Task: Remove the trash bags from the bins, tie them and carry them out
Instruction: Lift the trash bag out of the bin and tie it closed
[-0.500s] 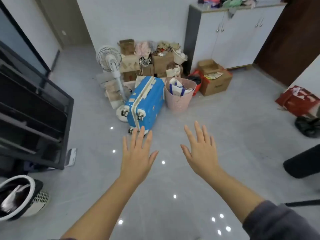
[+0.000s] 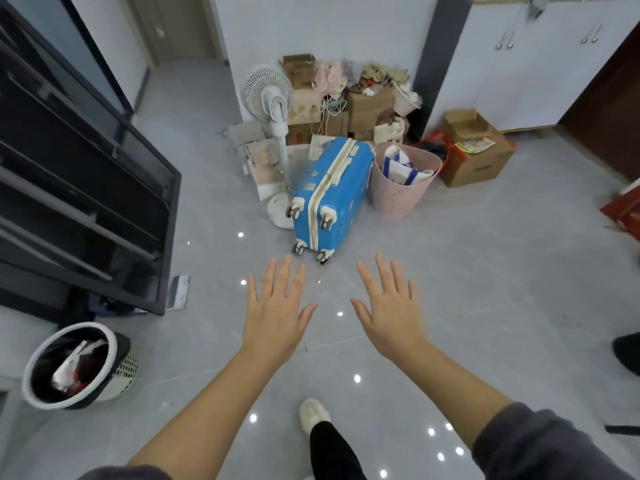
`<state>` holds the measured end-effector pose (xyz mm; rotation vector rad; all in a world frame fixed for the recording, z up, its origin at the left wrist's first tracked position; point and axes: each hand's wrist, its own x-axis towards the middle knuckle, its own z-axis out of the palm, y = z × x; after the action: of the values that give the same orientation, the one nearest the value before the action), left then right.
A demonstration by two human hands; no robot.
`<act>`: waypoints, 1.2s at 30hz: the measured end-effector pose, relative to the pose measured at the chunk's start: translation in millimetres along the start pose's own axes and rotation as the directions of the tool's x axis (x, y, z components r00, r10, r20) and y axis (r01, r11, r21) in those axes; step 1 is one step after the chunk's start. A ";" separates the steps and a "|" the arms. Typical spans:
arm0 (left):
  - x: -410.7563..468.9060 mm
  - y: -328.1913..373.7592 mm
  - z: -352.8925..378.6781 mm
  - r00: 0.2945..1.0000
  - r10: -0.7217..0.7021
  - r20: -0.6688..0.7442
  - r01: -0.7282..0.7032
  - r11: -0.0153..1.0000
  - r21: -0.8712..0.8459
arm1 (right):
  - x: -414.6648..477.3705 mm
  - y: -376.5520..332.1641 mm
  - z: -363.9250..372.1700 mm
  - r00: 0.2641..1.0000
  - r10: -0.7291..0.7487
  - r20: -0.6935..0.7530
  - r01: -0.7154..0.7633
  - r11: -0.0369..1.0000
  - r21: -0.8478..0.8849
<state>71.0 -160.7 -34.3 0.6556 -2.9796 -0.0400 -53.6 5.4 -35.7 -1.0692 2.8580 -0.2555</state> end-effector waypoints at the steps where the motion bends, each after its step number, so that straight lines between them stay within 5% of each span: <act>1: 6.0 -8.7 2.6 1.000 -0.001 0.005 0.001 1.000 -0.004 | 9.0 -6.7 3.6 1.000 0.000 0.007 0.000 1.000 -0.002; 18: 13.6 -247.2 50.2 0.939 -0.334 0.085 0.335 0.942 -0.001 | 167.9 -222.2 83.3 0.940 -0.266 0.216 0.271 0.963 0.004; 30: -70.6 -484.7 66.0 0.948 -0.254 0.195 0.255 0.967 0.017 | 127.2 -432.5 171.2 0.937 -0.064 0.344 0.062 0.998 0.019; 36: -91.0 -578.6 107.7 0.900 -0.325 0.289 0.332 0.943 0.028 | 136.7 -520.4 226.0 0.903 -0.124 0.411 0.127 0.992 0.021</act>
<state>384.9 -646.9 -175.1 1.2456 -3.0908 -0.2103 208.6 -499.9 -164.7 -1.1505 2.4211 -0.0206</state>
